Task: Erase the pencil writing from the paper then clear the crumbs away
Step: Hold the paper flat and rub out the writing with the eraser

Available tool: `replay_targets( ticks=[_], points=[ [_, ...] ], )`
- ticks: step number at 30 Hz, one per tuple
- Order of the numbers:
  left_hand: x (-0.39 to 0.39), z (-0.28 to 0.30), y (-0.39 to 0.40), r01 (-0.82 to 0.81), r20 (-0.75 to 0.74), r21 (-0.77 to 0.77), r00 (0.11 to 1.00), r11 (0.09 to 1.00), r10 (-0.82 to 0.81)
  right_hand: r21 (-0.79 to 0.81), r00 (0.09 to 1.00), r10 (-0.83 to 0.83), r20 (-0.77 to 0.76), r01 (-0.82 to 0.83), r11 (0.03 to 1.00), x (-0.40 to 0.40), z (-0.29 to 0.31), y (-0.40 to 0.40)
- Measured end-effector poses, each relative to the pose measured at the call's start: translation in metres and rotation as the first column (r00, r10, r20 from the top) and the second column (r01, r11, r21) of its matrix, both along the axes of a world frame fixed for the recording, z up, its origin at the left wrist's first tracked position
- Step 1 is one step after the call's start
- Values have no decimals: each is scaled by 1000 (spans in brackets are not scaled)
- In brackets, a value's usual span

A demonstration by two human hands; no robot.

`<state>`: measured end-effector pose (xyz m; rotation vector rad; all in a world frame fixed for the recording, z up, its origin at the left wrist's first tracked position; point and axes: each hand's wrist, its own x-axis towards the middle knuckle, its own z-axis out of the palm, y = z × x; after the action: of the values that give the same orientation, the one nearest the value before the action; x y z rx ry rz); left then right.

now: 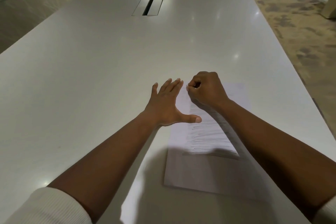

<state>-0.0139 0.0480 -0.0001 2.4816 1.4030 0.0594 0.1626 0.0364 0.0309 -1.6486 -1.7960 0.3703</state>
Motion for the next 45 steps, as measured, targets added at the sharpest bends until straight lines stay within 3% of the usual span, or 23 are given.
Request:
replay_targets(
  ticks=[6,13,20,23,28,32,36,38,42,45],
  points=[
    [0,0,0,12,-8,-2,1000,1000,-12,-53,978,200,-62,-204,978,-9,-3,-22],
    [0,-1,1,0,-4,-4,1000,1000,0,5,1000,17,-19,-17,1000,4,-2,7],
    [1,0,0,9,4,-9,1000,1000,-9,-84,971,212,-115,-222,971,0,-2,-4],
    [0,2,-1,6,-6,-20,1000,1000,-6,-128,979,171,-109,-184,975,13,0,-1],
    [1,3,-1,7,-14,-20,1000,1000,-7,-7,998,70,6,-70,998,2,0,11],
    [2,2,0,14,-7,-7,1000,1000,-14,-19,982,177,-61,-178,984,-8,-2,1],
    [1,1,0,8,-7,-19,1000,1000,-8,-152,957,276,-85,-286,946,3,0,-14],
    [0,2,0,7,-14,-18,1000,1000,-7,-179,963,258,-81,-268,947,11,3,-14],
    [0,2,0,1,-13,-29,1000,1000,-1,-77,993,109,-33,-112,991,16,5,-2],
    [1,1,0,4,-17,-21,1000,1000,-4,-31,991,127,-50,-129,991,8,2,-5]
  ],
)
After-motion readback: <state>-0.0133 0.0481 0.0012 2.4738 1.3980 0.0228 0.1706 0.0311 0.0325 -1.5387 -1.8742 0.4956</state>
